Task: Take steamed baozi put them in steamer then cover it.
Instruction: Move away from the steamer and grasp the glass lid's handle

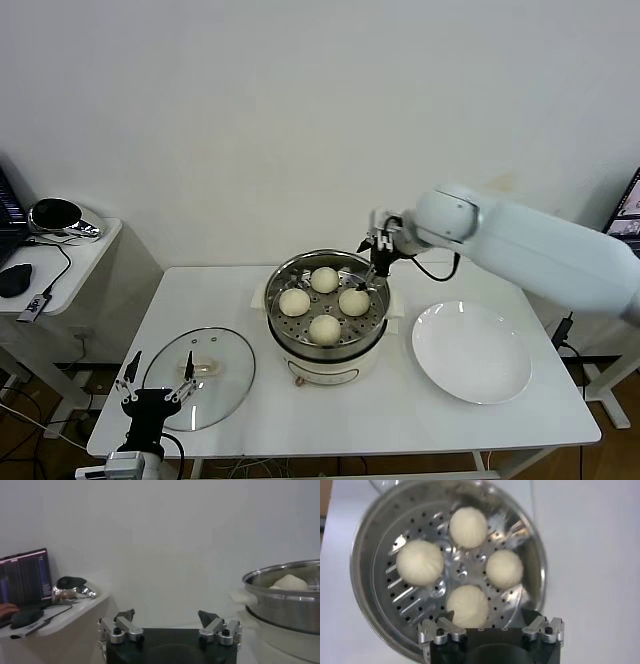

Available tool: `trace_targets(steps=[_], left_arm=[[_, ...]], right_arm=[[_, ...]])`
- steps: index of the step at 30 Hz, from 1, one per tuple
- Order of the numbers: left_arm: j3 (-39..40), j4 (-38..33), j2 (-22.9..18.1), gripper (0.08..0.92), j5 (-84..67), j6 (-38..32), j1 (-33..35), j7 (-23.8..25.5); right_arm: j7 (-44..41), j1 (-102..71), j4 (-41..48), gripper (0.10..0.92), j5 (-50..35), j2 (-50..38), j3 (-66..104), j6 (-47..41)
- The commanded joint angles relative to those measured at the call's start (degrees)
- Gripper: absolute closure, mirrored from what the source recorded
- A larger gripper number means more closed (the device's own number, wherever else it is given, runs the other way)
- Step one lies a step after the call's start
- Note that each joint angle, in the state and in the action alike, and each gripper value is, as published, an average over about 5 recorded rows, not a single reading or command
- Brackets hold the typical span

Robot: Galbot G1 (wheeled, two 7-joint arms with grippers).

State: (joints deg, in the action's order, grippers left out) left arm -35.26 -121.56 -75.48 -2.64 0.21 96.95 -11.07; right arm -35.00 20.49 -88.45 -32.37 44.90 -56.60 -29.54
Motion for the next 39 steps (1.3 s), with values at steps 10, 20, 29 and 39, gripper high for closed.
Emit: trace_targets(steps=[10, 20, 29, 39], left_arm=[[-0.06, 4.13, -0.96, 0.177, 12.93, -3.79, -0.25, -1.97], [-8.62, 12.10, 3.26, 0.177, 55.95, -9.12, 0.60, -0.71], [-6.87, 20.54, 9.03, 0.177, 78.05, -9.48, -3.08, -1.12], [-0.21, 27.86, 11.52, 0.177, 79.75, -8.32, -13.38, 1.47]], right_arm=[[27.28, -83.93, -15.60, 0.203, 12.61, 0.99, 81.29, 35.05], [24.65, -102.34, -21.20, 0.203, 19.23, 26.47, 105.04, 41.16], [29.67, -108.32, -24.66, 0.203, 18.16, 32.18, 115.40, 40.10], [32.27, -110.59, -24.48, 0.203, 18.82, 34.32, 119.04, 40.63]])
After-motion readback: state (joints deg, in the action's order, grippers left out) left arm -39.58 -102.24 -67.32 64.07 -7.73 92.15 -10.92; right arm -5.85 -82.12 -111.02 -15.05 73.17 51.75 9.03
